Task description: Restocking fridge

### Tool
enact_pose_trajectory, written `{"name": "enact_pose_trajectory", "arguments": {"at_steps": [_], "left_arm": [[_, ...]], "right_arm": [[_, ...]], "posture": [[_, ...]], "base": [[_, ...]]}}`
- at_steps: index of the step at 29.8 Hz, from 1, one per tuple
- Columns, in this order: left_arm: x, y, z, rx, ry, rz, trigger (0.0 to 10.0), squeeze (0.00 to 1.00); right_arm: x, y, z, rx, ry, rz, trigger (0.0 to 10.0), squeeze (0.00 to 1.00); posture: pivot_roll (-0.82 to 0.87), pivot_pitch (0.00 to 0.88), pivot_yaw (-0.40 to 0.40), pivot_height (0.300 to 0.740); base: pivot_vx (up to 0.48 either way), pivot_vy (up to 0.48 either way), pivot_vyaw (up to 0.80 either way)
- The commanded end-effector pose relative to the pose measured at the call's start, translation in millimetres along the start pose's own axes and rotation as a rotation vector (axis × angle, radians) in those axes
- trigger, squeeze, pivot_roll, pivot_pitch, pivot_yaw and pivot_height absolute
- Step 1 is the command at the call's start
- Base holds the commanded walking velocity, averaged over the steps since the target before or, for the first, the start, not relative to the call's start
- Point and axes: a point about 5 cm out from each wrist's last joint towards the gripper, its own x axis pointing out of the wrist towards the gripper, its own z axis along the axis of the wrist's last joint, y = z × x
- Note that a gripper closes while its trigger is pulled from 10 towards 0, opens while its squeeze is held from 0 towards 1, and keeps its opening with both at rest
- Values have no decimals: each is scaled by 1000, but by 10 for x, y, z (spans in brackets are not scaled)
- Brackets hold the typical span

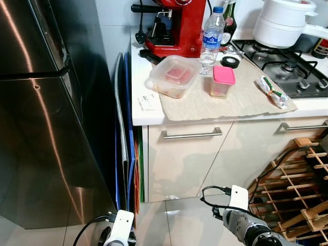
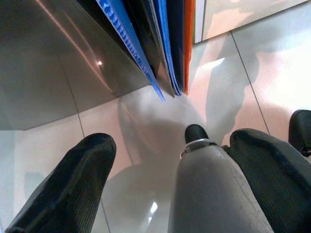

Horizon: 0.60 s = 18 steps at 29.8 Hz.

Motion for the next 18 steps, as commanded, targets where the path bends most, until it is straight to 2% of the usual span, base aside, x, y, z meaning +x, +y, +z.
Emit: {"name": "enact_pose_trajectory", "arguments": {"at_steps": [1,11,18], "left_arm": [[110,33,1297,-246,-79,-234,10000,0],[112,32,1275,-229,-78,-234,10000,0],[110,27,1283,-174,-90,-240,10000,0]], "right_arm": [[0,-10,8,12,-3,-4,10000,0],[0,-10,15,17,-8,-7,10000,0],[1,-10,8,28,-10,-5,10000,0]], "posture": [[100,0,-25,740],[85,0,-22,740],[72,0,-3,740]], "base": [[0,0,0],[0,0,0],[0,0,0]]}}
